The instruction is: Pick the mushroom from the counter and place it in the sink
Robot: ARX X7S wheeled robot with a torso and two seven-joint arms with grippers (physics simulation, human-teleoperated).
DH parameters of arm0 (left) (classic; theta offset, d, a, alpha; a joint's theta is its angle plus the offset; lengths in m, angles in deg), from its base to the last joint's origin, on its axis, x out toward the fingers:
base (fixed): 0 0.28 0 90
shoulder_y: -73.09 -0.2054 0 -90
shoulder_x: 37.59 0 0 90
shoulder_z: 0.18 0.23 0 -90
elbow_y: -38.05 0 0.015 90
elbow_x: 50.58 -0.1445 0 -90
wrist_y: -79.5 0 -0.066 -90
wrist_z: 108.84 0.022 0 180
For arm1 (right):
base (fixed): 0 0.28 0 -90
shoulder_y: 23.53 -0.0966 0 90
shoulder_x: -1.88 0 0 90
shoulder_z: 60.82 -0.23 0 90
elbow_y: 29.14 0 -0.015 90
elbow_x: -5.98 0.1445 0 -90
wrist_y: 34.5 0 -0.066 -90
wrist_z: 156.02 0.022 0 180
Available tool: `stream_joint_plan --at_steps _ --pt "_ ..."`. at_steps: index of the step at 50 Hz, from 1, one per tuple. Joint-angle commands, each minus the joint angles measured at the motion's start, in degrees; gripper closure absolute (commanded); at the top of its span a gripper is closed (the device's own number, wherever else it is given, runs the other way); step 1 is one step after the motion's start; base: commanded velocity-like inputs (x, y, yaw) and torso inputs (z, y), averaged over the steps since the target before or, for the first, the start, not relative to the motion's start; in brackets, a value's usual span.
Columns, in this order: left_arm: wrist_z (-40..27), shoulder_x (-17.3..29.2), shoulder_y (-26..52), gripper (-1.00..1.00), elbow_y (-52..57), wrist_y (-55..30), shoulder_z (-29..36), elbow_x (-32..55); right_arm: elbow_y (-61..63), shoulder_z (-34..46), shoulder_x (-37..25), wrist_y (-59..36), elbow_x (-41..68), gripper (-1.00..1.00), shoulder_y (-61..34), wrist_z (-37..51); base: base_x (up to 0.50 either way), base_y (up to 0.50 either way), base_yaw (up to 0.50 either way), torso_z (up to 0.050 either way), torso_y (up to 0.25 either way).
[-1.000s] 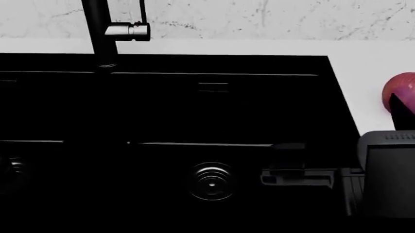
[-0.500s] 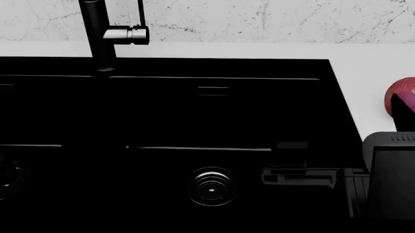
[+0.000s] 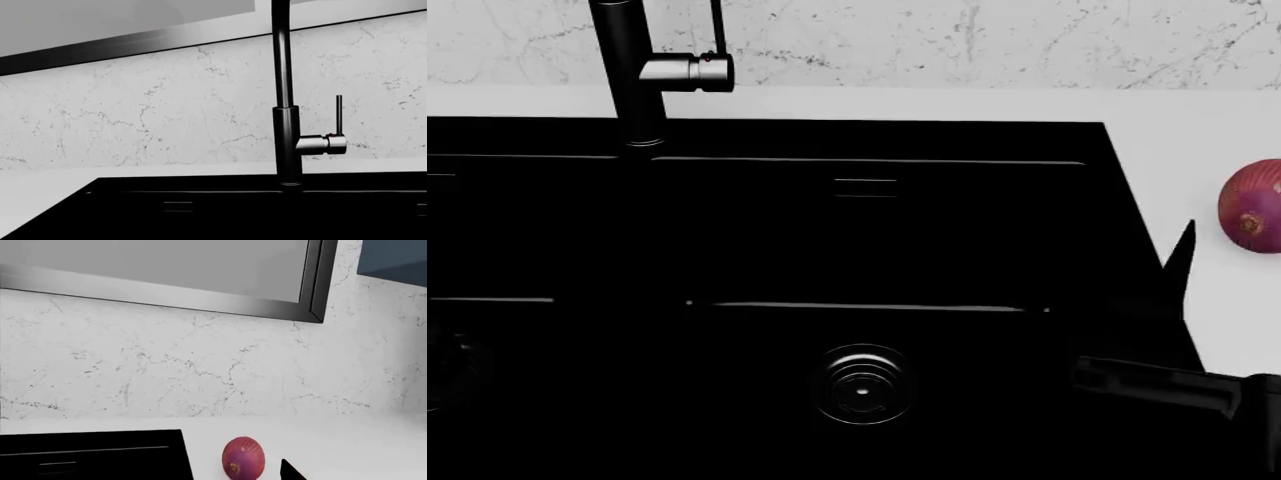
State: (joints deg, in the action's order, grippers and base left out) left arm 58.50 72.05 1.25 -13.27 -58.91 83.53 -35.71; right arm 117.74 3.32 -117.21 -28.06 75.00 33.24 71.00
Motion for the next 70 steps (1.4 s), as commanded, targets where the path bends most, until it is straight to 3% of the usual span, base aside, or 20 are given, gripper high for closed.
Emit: stream_joint_plan --at_steps 1,7,26,56,70 --pt "0.2 0.1 0.0 -1.00 -0.9 0.6 0.3 0.2 -3.6 -8.1 -12.6 2.0 34.8 -1.00 1.8 28.8 0.00 0.00 0.00 0.000 0.000" --pt "0.3 0.3 0.0 -1.00 -1.4 1.0 0.9 0.1 -5.1 -9.5 -20.3 7.5 43.6 -1.00 6.3 36.4 0.00 0.00 0.00 0.000 0.000" --pt "-0.1 0.4 -1.2 -1.00 -1.3 2.0 0.5 0.3 -8.1 -20.4 -28.9 9.8 53.8 -1.00 16.4 38.5 0.00 0.00 0.00 0.000 0.000" --pt "-0.4 0.5 -2.4 -1.00 -2.2 3.0 0.5 0.6 -7.0 -30.3 -34.6 21.9 63.1 -1.00 33.3 42.2 0.00 0.00 0.00 0.000 0.000" --pt "-0.4 0.8 -2.6 -1.00 -3.4 4.1 1.1 0.3 -7.3 -33.9 -30.3 18.4 61.0 -1.00 39.3 38.9 0.00 0.00 0.00 0.000 0.000"
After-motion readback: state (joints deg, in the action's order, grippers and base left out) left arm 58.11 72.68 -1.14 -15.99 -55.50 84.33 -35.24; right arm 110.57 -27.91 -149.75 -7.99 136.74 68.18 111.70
